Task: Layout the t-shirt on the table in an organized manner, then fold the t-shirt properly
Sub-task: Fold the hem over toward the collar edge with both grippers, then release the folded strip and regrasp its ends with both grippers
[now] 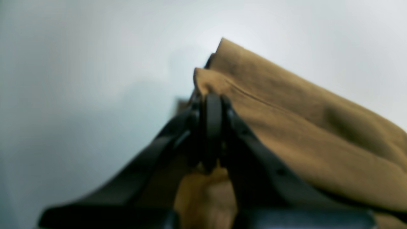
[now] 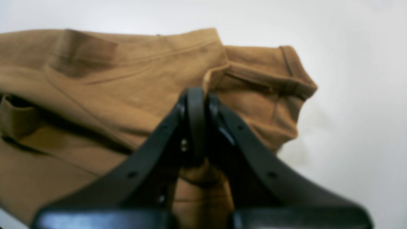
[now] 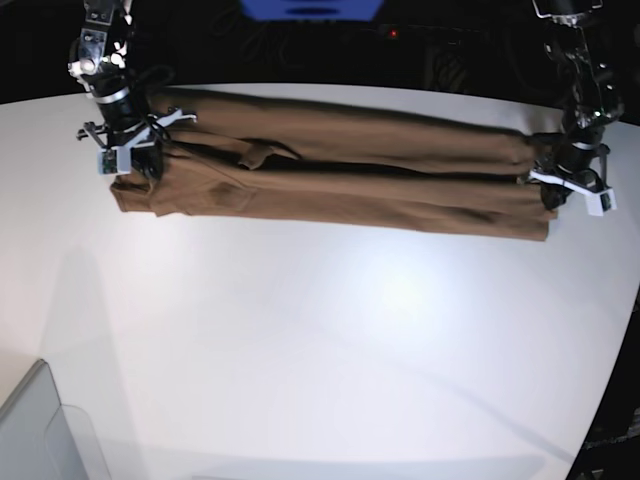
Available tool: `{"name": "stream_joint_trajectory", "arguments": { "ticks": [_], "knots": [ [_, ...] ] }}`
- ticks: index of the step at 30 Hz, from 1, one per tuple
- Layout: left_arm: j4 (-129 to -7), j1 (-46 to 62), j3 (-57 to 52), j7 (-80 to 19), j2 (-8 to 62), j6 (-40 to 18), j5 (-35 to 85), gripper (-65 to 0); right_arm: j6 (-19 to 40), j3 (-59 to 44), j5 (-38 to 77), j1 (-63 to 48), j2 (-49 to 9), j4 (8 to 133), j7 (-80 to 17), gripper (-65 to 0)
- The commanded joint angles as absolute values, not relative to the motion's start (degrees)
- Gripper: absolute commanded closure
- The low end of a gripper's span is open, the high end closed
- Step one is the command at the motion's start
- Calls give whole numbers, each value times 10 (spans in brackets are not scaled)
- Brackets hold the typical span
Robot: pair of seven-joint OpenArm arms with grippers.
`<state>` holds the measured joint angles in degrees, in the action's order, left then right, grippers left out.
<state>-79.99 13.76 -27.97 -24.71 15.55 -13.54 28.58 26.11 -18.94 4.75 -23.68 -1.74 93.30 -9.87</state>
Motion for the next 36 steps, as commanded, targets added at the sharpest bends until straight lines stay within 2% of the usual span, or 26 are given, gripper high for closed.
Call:
{"name": "stream_joint_trajectory", "arguments": {
  "ticks": [1, 4, 5, 8, 12, 16, 20, 36],
  "knots": [
    [-802, 136, -283, -235, 166, -153, 291, -19, 259, -189, 51, -236, -21, 941, -87, 0],
    [-783, 136, -288, -235, 165, -188, 289, -108, 259, -189, 50, -239, -21, 941, -87, -2],
    [-779, 136, -288, -235, 165, -189, 289, -145, 259, -189, 50, -239, -21, 941, -87, -24],
    [-778, 141, -289, -235, 165, -189, 289, -244, 259, -189, 50, -240, -21, 941, -87, -122],
    [-782, 144, -289, -235, 168, -189, 293, -314, 259, -189, 52, -249, -21, 944, -87, -256],
    [-782, 144, -338, -235, 164, -194, 294, -327, 259, -191, 52, -250, -21, 945, -87, -340],
    [-782, 143, -360, -235, 164, -194, 294, -328, 259, -189, 51, -250, -21, 940, -87, -383],
    [-776, 130, -329, -235, 146, -195, 288, -328, 259, -188, 51, -251, -20, 940, -87, -386]
  ]
}}
